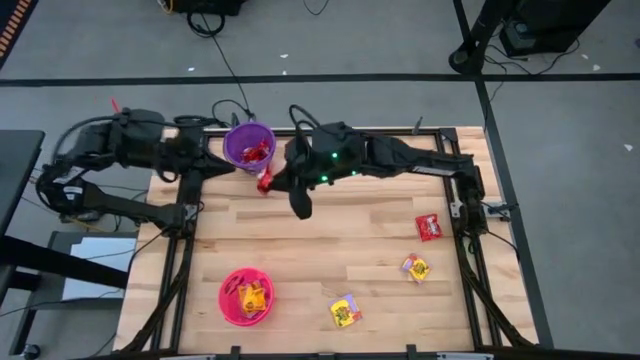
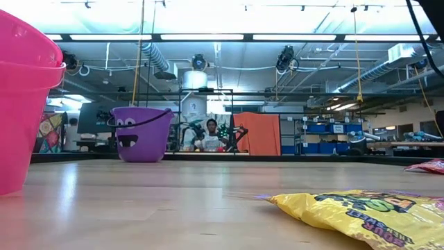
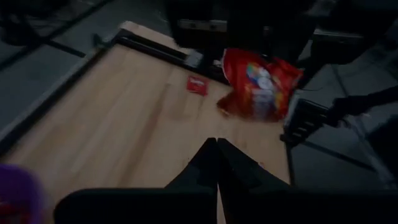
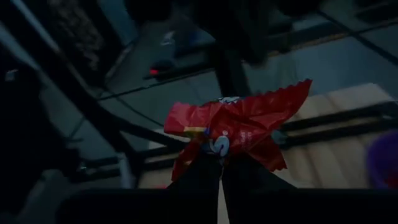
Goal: Sort candy by brand, put in halloween buckets
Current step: Put the red candy into the purple bucket
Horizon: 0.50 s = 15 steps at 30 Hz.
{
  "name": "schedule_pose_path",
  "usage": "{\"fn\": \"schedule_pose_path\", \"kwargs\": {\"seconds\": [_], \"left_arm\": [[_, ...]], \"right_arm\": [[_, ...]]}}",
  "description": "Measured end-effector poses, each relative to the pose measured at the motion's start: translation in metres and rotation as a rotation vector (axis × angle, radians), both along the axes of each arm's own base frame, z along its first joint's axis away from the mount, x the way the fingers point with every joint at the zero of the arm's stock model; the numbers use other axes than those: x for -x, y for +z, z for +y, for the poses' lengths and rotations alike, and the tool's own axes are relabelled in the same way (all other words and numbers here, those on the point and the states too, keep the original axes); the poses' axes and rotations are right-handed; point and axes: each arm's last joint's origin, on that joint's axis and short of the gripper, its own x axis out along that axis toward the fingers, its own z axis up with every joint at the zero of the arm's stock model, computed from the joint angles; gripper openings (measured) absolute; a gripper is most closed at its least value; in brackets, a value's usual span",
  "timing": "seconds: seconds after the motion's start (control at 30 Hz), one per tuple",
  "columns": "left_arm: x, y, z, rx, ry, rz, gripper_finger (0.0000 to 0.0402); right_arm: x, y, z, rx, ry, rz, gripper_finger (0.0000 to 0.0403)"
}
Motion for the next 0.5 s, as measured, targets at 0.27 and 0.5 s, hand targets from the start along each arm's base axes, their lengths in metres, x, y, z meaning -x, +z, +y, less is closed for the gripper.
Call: {"fn": "schedule_pose_path", "kwargs": {"seconds": [0.27,0.5], "left_arm": [[-0.034,-0.023,0.001,0.074,-0.092,0.006,0.0071],[-0.025,-0.012,-0.005,0.123,-0.245,-0.101,0.0194]], "right_arm": [[-0.001,-0.003,0.007,0.001,0.066,0.013,0.0011],[0.004,-0.01,0.006,0.014,0.027,0.106,0.0012]]}}
